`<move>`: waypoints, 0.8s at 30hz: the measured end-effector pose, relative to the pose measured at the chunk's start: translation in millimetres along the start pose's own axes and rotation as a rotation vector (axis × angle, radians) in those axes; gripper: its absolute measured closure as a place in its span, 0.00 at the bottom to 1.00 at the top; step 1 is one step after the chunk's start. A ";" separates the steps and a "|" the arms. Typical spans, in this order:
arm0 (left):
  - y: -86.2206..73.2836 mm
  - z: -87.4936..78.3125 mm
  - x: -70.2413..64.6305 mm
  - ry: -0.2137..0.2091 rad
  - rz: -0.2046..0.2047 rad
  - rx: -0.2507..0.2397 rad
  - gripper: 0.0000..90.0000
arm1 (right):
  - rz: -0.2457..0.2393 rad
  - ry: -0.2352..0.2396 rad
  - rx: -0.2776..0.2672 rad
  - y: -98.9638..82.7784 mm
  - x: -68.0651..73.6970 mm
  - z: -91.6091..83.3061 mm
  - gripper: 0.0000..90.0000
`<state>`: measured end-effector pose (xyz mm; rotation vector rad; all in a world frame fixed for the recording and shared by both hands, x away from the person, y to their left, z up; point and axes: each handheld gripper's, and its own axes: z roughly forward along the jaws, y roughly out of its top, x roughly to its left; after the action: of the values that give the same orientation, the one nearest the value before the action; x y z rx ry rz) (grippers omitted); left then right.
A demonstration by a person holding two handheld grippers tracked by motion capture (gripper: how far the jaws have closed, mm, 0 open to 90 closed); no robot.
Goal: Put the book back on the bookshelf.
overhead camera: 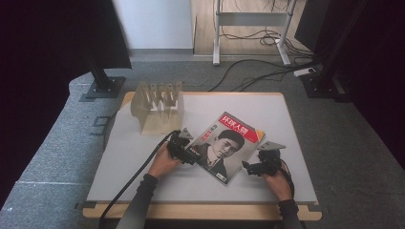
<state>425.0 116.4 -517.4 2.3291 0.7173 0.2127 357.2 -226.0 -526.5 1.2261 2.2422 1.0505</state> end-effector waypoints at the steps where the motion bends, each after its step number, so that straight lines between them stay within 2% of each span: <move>1: 0.0 0.0 0.0 0.000 0.000 0.000 0.00 | 0.000 0.000 0.000 0.0 0.0 0.0 0.00; 6: -1.9 7.6 -1.0 -0.025 -0.002 0.018 0.00 | 0.002 0.014 0.012 -0.3 2.6 9.2 0.00; 7: -1.6 7.7 -3.1 -0.032 0.003 0.020 0.00 | -0.003 0.012 0.025 0.1 3.6 10.0 0.00; 10: -1.4 8.2 -9.1 -0.043 0.019 0.022 0.00 | -0.007 0.026 0.015 0.9 5.3 10.6 0.00; 12: -1.3 8.0 -12.4 -0.025 0.021 0.028 0.00 | -0.017 0.031 0.027 1.2 6.8 11.3 0.00; 16: -2.1 6.6 -15.5 -0.022 0.021 0.036 0.00 | -0.015 0.037 0.031 2.2 7.7 13.1 0.00; 24: -5.7 3.3 -29.8 -0.018 0.027 0.047 0.00 | 0.004 0.053 0.049 4.1 5.5 16.6 0.00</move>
<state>398.7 101.7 -522.4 2.3830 0.6892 0.1887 366.8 -212.8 -534.1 1.2371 2.3187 1.0472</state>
